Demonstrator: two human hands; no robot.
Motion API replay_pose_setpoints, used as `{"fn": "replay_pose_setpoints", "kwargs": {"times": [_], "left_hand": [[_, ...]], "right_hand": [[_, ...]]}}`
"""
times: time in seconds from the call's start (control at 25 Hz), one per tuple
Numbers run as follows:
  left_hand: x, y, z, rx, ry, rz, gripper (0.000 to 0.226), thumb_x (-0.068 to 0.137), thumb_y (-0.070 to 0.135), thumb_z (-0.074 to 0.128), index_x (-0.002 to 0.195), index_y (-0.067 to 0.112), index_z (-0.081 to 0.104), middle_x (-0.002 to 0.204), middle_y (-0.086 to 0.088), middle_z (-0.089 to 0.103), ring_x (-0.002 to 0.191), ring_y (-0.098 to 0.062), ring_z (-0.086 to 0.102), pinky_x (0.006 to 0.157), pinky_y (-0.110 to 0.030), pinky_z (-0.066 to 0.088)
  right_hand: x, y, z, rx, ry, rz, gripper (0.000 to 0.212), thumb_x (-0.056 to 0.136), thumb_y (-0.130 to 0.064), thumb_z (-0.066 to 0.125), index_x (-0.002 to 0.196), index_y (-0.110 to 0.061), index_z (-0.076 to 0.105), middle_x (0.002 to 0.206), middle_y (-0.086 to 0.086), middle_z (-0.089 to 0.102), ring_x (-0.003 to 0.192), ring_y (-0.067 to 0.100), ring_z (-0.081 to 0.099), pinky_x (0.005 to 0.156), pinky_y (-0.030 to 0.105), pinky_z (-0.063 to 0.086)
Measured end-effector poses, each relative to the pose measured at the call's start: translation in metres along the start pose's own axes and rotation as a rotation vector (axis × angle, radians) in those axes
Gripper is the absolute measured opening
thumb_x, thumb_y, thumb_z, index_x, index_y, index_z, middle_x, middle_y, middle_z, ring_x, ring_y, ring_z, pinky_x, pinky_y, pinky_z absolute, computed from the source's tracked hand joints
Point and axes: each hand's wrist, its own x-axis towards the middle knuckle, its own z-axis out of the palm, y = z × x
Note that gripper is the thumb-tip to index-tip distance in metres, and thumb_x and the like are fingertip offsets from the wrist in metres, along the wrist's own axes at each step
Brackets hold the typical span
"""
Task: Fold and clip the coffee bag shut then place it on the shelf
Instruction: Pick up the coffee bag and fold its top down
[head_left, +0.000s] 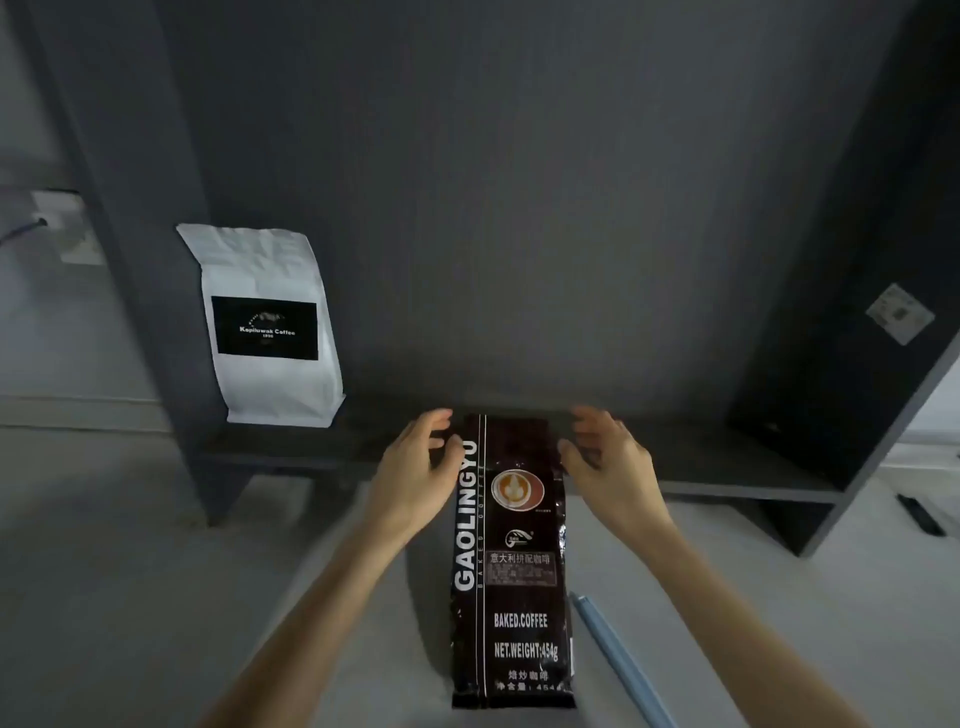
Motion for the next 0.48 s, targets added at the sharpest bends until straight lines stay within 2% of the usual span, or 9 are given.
{"fn": "replay_pose_setpoints", "kwargs": {"times": [0.08, 0.2, 0.28, 0.4, 0.48], "left_hand": [[-0.002, -0.009, 0.007, -0.023, -0.014, -0.052, 0.033, 0.088, 0.015, 0.048, 0.121, 0.011, 0.049, 0.127, -0.007, 0.058, 0.107, -0.019, 0.058, 0.091, -0.028, 0.041], [-0.010, -0.025, 0.021, 0.008, -0.093, -0.091, 0.035, 0.087, 0.016, 0.049, 0.122, 0.011, 0.048, 0.130, -0.005, 0.055, 0.111, -0.019, 0.057, 0.090, -0.026, 0.040], [-0.013, -0.033, 0.027, -0.004, -0.103, -0.127, 0.036, 0.087, 0.015, 0.049, 0.123, 0.010, 0.048, 0.130, -0.007, 0.055, 0.113, -0.020, 0.056, 0.091, -0.024, 0.038], [-0.019, -0.037, 0.034, -0.072, -0.097, -0.209, 0.034, 0.089, 0.014, 0.049, 0.122, 0.008, 0.050, 0.125, -0.008, 0.059, 0.102, -0.015, 0.057, 0.078, -0.011, 0.034], [-0.025, -0.037, 0.037, -0.118, -0.104, -0.236, 0.032, 0.089, 0.014, 0.048, 0.120, 0.009, 0.052, 0.123, -0.009, 0.061, 0.094, -0.009, 0.055, 0.073, -0.010, 0.034]], "right_hand": [[-0.002, 0.009, 0.007, 0.057, -0.011, 0.068, 0.037, 0.085, -0.014, 0.055, 0.122, -0.011, 0.049, 0.120, 0.012, 0.059, 0.104, 0.020, 0.058, 0.083, 0.016, 0.039], [-0.012, 0.026, 0.022, 0.116, -0.055, 0.181, 0.037, 0.085, -0.013, 0.055, 0.122, -0.011, 0.048, 0.118, 0.013, 0.061, 0.103, 0.024, 0.059, 0.083, 0.024, 0.041], [-0.017, 0.035, 0.029, 0.137, -0.069, 0.230, 0.038, 0.085, -0.013, 0.055, 0.122, -0.013, 0.046, 0.118, 0.013, 0.060, 0.102, 0.023, 0.059, 0.082, 0.025, 0.041], [-0.022, 0.040, 0.036, 0.160, -0.087, 0.272, 0.036, 0.086, -0.012, 0.054, 0.121, -0.012, 0.047, 0.115, 0.013, 0.063, 0.094, 0.020, 0.057, 0.079, 0.026, 0.041], [-0.025, 0.041, 0.040, 0.192, -0.093, 0.308, 0.035, 0.086, -0.012, 0.053, 0.120, -0.012, 0.048, 0.112, 0.013, 0.065, 0.094, 0.021, 0.058, 0.079, 0.027, 0.043]]}}
